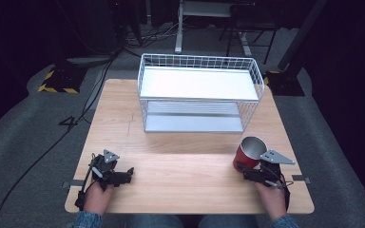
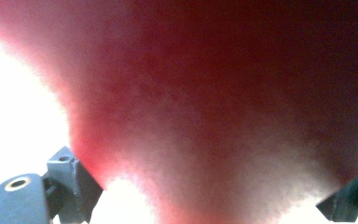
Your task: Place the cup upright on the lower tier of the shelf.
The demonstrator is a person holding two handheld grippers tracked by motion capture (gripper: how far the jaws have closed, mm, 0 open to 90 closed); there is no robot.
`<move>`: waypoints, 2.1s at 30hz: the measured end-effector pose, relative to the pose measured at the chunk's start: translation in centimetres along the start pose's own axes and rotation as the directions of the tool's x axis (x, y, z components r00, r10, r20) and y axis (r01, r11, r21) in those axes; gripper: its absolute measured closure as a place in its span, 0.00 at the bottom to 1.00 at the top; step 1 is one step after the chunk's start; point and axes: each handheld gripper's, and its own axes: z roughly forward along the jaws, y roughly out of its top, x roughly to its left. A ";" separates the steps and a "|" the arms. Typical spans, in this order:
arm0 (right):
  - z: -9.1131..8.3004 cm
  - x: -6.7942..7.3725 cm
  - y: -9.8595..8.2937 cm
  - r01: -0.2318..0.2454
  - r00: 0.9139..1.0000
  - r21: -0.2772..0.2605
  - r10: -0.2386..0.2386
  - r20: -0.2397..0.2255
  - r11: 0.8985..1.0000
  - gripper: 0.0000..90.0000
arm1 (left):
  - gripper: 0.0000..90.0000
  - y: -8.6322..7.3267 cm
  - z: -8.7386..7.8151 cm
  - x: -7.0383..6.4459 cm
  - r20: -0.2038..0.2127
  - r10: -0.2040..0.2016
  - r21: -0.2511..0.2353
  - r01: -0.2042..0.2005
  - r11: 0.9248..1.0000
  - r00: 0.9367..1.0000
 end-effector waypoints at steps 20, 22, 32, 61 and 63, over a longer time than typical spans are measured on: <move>0.8 0.1 -0.8 0.027 0.999 -0.037 -0.026 0.027 0.999 0.19 | 0.00 0.0 0.0 0.0 0.000 0.000 0.000 0.000 1.000 1.000; 0.8 0.2 -0.8 0.025 0.999 -0.035 -0.024 0.028 0.999 0.19 | 0.00 0.0 0.0 0.0 -0.001 -0.001 0.000 0.001 1.000 1.000; 0.8 0.3 -0.8 0.020 0.999 -0.038 -0.018 0.036 0.999 0.19 | 0.00 0.0 0.0 0.0 0.000 0.000 0.000 0.000 1.000 1.000; 4.0 2.8 5.8 0.068 0.997 -0.017 -0.068 -0.041 0.998 0.19 | 0.00 -0.2 -0.2 -0.1 -0.013 -0.017 0.000 0.017 1.000 1.000; 4.5 2.8 6.5 0.056 0.997 -0.018 -0.057 -0.048 0.998 0.19 | 0.00 -0.2 -0.2 -0.1 -0.013 -0.018 -0.001 0.018 1.000 1.000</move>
